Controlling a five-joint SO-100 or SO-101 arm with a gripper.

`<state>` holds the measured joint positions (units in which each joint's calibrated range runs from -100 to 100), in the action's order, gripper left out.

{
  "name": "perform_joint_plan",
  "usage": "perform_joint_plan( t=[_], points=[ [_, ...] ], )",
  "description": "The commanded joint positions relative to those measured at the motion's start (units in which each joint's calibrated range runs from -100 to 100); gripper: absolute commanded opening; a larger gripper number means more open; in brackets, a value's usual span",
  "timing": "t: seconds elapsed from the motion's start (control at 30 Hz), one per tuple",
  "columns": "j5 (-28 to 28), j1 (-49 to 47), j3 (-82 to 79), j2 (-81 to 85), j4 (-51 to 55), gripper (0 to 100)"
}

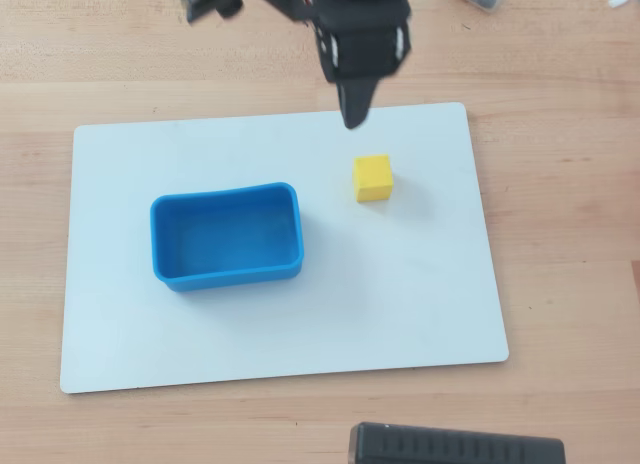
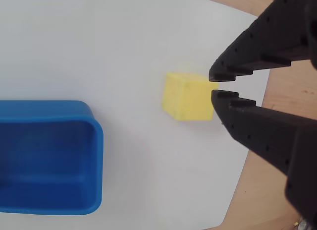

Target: Pick up yellow cube and drop it in the blue rectangular bin

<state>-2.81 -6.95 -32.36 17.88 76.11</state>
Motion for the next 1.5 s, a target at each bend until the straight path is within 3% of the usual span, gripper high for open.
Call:
perform_joint_plan(
  t=[0.0,0.47,0.67,0.83,1.47],
  points=[
    [-1.66,-2.4,18.63,-11.6,2.09,0],
    [-2.83,-4.46,22.08,-22.85,1.27,1],
    [-3.03,-6.26,21.81,-23.4,2.34,20],
    [-3.96,-3.86,22.08,-22.57,4.98,29],
    [-3.96,-2.66,16.99,-24.24,3.17,29]
  ],
)
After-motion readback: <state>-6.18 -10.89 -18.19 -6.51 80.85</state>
